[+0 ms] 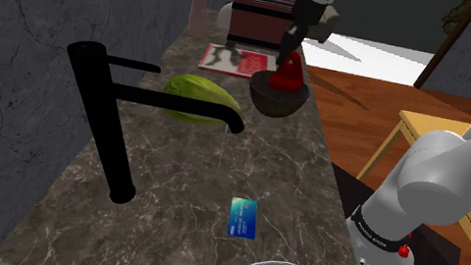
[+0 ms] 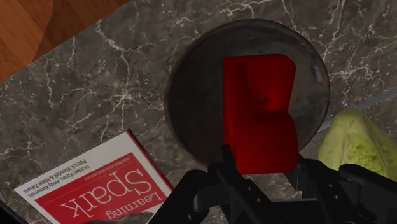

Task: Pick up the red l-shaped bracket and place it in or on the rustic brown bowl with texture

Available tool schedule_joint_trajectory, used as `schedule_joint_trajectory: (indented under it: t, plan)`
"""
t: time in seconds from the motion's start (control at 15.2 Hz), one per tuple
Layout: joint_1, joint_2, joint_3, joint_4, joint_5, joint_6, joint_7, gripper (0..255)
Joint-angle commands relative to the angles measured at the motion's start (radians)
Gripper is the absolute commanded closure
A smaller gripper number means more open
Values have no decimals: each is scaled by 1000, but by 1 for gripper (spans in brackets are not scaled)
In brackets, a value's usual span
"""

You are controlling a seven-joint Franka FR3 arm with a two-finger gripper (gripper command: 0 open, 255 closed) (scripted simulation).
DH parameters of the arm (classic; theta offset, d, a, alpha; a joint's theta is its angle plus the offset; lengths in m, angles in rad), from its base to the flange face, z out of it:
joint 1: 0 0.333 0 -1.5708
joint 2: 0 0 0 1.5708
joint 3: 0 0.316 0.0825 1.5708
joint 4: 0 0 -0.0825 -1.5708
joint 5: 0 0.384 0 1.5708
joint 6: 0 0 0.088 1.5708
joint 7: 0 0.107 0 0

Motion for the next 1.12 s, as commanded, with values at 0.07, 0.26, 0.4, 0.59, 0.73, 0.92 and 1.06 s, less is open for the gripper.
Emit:
schedule_joint_trajectory:
  t: [0.07,0.26,0.4,0.59,0.73,0.92,1.06]
  plan:
    - [0,0,0,-2,0,2,0,255]
    - [0,0,0,-2,0,2,0,0]
    - [0,0,0,-2,0,2,0,0]
    - [0,0,0,-2,0,2,0,0]
    - [-1,-12,1,55,-2,-67,1,0]
    - [-2,-17,1,111,-2,-127,1,0]
    - [-2,-17,1,111,-2,-127,1,0]
